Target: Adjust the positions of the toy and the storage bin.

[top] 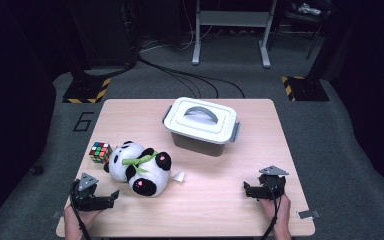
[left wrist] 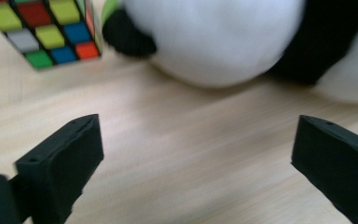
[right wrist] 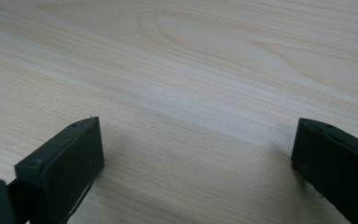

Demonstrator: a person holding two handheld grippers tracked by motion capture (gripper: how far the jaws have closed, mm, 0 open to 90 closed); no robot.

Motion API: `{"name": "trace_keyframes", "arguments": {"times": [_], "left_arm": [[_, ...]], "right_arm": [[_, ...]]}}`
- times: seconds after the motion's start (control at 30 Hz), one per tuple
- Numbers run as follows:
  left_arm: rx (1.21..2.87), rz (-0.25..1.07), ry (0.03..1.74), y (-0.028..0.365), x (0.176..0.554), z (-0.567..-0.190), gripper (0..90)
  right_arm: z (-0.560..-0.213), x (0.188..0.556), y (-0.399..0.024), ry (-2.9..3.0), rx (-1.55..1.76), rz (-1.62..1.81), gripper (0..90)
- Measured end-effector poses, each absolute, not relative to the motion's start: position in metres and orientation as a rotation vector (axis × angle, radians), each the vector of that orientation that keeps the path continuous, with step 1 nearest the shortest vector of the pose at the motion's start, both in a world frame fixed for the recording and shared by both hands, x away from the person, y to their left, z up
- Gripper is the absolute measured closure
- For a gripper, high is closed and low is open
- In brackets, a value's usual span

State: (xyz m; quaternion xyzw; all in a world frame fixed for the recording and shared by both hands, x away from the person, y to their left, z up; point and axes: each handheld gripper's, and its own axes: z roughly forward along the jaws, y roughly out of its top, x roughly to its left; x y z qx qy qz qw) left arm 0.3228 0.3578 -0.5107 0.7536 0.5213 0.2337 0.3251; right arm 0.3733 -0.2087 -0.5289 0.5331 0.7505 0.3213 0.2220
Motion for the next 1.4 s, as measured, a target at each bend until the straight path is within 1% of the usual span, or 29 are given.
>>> {"name": "trace_keyframes", "arguments": {"times": [0.03, 0.2, 0.3, 0.33, 0.4, 0.5, 0.7, 0.73, 0.9, 1.07, 1.4], "left_arm": [[1.964, 0.628, 1.379, 0.357, 0.323, -0.519, 0.2], [1.984, 0.63, 1.387, 0.354, 0.326, -0.531, 0.1], [1.993, 0.614, 1.393, 0.355, 0.326, -0.53, 0.0], [1.974, 0.634, 1.386, 0.355, 0.327, -0.532, 0.0], [1.98, 0.595, 1.397, 0.356, 0.328, -0.531, 0.0], [1.97, 0.588, 1.394, 0.357, 0.329, -0.532, 0.0], [1.972, 0.589, 1.397, 0.357, 0.329, -0.532, 0.0], [1.972, 0.589, 1.397, 0.357, 0.329, -0.532, 0.0], [1.97, 0.589, 1.397, 0.357, 0.329, -0.532, 0.0], [1.97, 0.589, 1.397, 0.357, 0.329, -0.532, 0.0], [1.971, 0.589, 1.397, 0.357, 0.329, -0.532, 0.0]], "right_arm": [[-0.528, 0.375, -0.209, 2.096, 1.46, 0.874, 0.0], [-0.526, 0.376, -0.21, 2.117, 1.474, 0.912, 0.0], [-0.524, 0.376, -0.212, 2.131, 1.466, 0.932, 0.0], [-0.522, 0.376, -0.211, 2.134, 1.475, 0.933, 0.0], [-0.516, 0.377, -0.208, 2.149, 1.461, 0.933, 0.0], [-0.511, 0.379, -0.206, 2.155, 1.451, 0.937, 0.0], [-0.493, 0.386, -0.202, 2.171, 1.417, 0.965, 0.3], [-0.485, 0.388, -0.202, 2.168, 1.403, 0.975, 0.5], [-0.47, 0.393, -0.201, 2.176, 1.376, 0.988, 0.8], [-0.447, 0.404, -0.198, 2.207, 1.337, 1.001, 0.8], [-0.42, 0.42, -0.19, 2.233, 1.272, 1.022, 0.9]]}}
